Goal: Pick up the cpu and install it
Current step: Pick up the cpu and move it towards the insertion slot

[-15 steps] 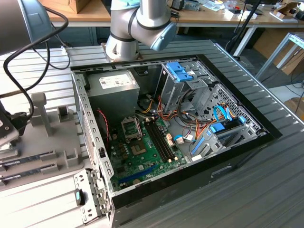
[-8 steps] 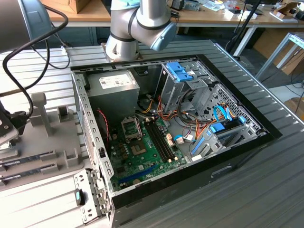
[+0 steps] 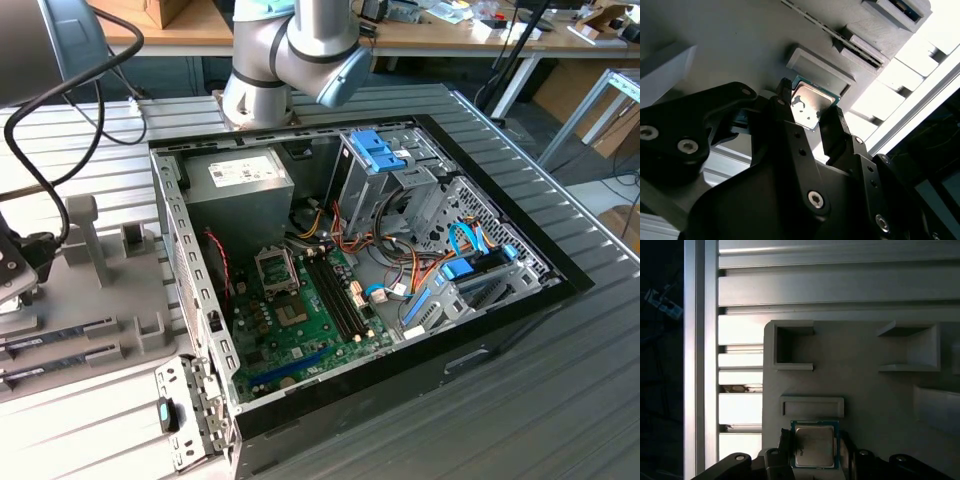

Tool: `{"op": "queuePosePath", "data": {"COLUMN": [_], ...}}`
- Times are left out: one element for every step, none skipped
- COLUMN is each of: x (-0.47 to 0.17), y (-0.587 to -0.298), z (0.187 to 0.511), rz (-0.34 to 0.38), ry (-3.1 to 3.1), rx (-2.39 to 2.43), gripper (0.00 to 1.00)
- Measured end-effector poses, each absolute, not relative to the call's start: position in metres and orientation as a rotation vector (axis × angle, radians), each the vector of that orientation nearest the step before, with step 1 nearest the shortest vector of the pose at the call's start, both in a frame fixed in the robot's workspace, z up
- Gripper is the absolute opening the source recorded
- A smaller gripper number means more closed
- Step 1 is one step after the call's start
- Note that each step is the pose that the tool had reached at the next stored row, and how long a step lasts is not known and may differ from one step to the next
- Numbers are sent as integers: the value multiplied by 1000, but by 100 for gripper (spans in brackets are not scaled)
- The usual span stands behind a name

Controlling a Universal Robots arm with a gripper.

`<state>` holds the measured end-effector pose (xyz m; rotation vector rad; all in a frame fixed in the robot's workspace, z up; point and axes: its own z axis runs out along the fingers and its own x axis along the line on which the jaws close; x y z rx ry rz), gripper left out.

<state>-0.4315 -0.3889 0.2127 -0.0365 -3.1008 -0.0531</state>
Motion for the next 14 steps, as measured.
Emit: {"op": "queuePosePath", "data": {"x": [-431, -431, -431, -431, -431, -431, -431, -431, -431, -431, -431, -431, -431, -431], "y": [-389, -389, -389, -389, -389, -389, -389, -389, -389, -389, -389, -389, -389, -389], "z": [213, 214, 214, 215, 215, 215, 215, 216, 216, 217, 217, 217, 218, 218], "rz": [-53, -53, -53, -53, -53, -53, -53, -53, -53, -53, -53, -53, -53, -53], "ry": [-3101, -3101, -3101, -3101, -3101, -3101, -3101, -3101, -3101, -3101, -3101, -3101, -3101, -3101], "rx": [-37, -37, -37, -37, -37, -37, -37, -37, -37, -37, -37, -37, -37, -37], "gripper": [47, 47, 47, 47, 47, 47, 47, 47, 47, 47, 47, 47, 47, 47]}}
